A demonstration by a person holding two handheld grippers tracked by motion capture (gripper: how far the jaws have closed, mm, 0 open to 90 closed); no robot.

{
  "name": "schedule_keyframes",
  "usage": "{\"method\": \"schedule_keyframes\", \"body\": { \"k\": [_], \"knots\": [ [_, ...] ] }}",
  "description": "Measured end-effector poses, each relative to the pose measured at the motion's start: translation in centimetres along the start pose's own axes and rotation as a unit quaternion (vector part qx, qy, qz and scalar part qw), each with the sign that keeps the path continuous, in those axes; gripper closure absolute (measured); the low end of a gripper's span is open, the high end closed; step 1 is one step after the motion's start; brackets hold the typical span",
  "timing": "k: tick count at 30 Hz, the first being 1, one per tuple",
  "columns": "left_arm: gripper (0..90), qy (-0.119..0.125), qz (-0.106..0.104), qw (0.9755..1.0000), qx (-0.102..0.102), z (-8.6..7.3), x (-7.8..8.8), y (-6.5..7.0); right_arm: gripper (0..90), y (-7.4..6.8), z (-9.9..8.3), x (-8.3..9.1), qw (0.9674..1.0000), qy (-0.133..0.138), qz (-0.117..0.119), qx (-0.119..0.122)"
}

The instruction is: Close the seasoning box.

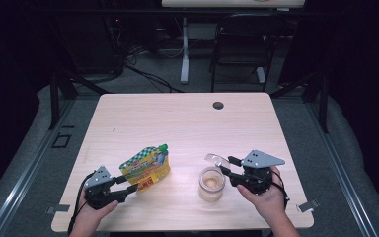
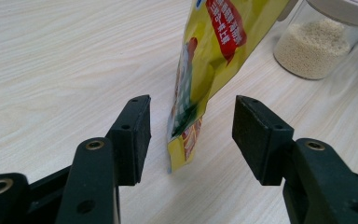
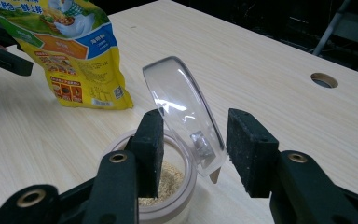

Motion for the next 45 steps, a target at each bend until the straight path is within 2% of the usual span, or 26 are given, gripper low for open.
{"method": "schedule_keyframes", "body": {
  "k": [16,26,45],
  "knots": [
    [47.1,-0.001,0.0,1.0,-0.001,0.0,0.0,0.0,50.9,-0.9,-1.4,0.1,0.9999,0.012,0.001,-0.009],
    [47.1,0.0,-0.001,1.0,-0.001,0.0,-0.1,0.0,50.9,-1.3,-2.2,0.3,0.9996,0.016,-0.002,-0.022],
    [47.0,0.0,-0.001,1.0,-0.002,0.0,-0.1,0.1,55.4,-2.0,-3.5,0.7,0.9994,0.014,-0.009,-0.03]
  ]
}}
Point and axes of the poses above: each handheld gripper's, and its own axes: x roughly backward along the jaws, z roughly out of its top, y roughly to its right, the point moved 1 cm from there along -x, roughly forward along the jaws, and after that the axes turned 8 degrees about -z, right-handed, at the moved point
